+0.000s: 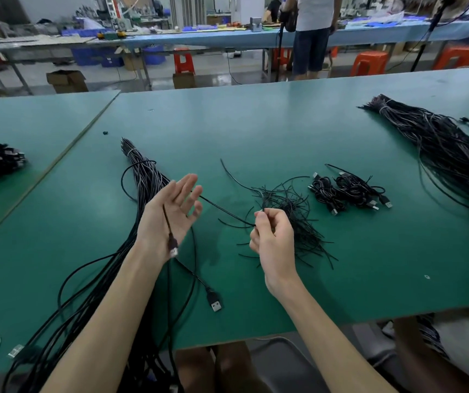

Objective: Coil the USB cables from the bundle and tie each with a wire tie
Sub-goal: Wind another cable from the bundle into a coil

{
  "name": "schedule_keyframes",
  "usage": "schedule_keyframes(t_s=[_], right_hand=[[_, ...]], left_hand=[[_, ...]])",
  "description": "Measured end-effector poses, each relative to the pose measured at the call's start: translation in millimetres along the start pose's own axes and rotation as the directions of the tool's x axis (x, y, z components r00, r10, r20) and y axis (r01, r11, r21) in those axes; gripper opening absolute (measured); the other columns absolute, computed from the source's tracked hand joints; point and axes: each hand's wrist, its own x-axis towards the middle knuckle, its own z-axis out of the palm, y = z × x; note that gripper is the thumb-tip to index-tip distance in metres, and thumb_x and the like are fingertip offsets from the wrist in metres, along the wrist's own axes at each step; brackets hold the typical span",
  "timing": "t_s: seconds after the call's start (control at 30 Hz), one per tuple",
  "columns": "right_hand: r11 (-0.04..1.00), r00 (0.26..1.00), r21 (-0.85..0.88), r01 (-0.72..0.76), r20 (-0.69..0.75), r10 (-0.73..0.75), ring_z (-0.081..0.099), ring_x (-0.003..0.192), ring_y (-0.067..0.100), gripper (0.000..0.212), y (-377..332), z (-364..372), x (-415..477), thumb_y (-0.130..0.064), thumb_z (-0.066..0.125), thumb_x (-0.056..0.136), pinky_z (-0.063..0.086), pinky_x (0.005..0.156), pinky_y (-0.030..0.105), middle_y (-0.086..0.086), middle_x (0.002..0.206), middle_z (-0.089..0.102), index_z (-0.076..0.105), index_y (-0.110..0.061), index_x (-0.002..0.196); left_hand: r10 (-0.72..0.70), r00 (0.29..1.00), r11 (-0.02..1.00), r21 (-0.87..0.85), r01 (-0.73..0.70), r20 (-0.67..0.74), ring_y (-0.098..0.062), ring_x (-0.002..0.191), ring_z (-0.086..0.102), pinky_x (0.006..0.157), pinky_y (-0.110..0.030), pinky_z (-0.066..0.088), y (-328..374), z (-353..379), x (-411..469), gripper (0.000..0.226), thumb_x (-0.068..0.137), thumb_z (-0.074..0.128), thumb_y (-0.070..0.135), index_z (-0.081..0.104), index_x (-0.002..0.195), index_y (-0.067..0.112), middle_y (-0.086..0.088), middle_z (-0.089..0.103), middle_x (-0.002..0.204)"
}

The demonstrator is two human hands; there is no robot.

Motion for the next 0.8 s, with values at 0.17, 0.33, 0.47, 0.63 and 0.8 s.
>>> schedule_keyframes(t_s=[0.17,0.33,0.47,0.63,0.8], right_hand=[[0.998,0.999,0.055,0.006,-0.048,-0.003,0.036,0.051,0.004,0.012,0.6,-0.1,1.3,-0.016,0.044,0.11,0.034,0.047,0.019,-0.002,0.07,0.038,0.05,-0.009,0.102],[0.996,0.996,0.085,0.008,-0.087,0.0,0.035,0.051,0.006,0.015,2.8,-3.0,2.3,-0.017,0.044,0.11,0.035,0.046,0.019,-0.01,0.064,0.042,0.054,-0.009,0.104],[0.999,0.998,-0.003,0.041,0.047,-0.041,0.037,0.053,0.008,0.013,4.4,-1.8,1.7,-0.018,0.052,0.108,0.035,0.047,0.022,-0.015,0.061,0.046,0.062,-0.011,0.102],[0.989,0.981,-0.086,0.121,0.16,-0.106,0.048,0.06,0.012,0.014,3.4,0.5,-2.3,-0.018,0.061,0.103,0.042,0.054,0.025,0.002,0.079,0.065,0.07,-0.024,0.095],[0.98,0.97,-0.109,0.166,0.199,-0.142,0.072,0.076,0.016,0.01,2.5,3.6,-4.8,-0.011,0.067,0.099,0.05,0.058,0.027,-0.004,0.095,0.074,0.071,-0.021,0.098]], left_hand=[[0.02,1.0,1.0,-0.011,-0.02,0.002,-0.021,0.108,0.07,0.079,-0.031,0.057,4.6,-5.3,-0.8,0.052,0.105,0.049,0.038,0.052,0.145,0.004,-0.002,0.066,0.136],[-0.04,0.991,0.996,0.08,0.05,-0.127,-0.008,0.064,0.058,0.048,-0.018,0.044,3.0,-6.2,-3.7,0.04,0.105,0.051,0.033,0.065,0.128,0.003,0.002,0.065,0.087],[-0.023,0.986,0.985,0.166,0.05,-0.164,-0.004,0.034,0.025,0.032,-0.019,0.019,-0.3,-7.6,-6.0,0.032,0.11,0.043,0.032,0.06,0.094,0.01,0.009,0.035,0.056],[0.002,0.995,0.965,0.263,0.024,-0.097,-0.005,0.033,0.022,0.032,-0.022,0.021,-5.3,-5.7,-7.7,0.046,0.11,0.038,0.043,0.06,0.089,0.009,0.007,0.03,0.052],[-0.04,0.999,0.947,0.318,0.042,-0.013,-0.012,0.038,0.028,0.039,-0.023,0.027,-18.0,0.5,-5.5,0.047,0.109,0.034,0.038,0.064,0.091,0.008,0.002,0.039,0.059]])
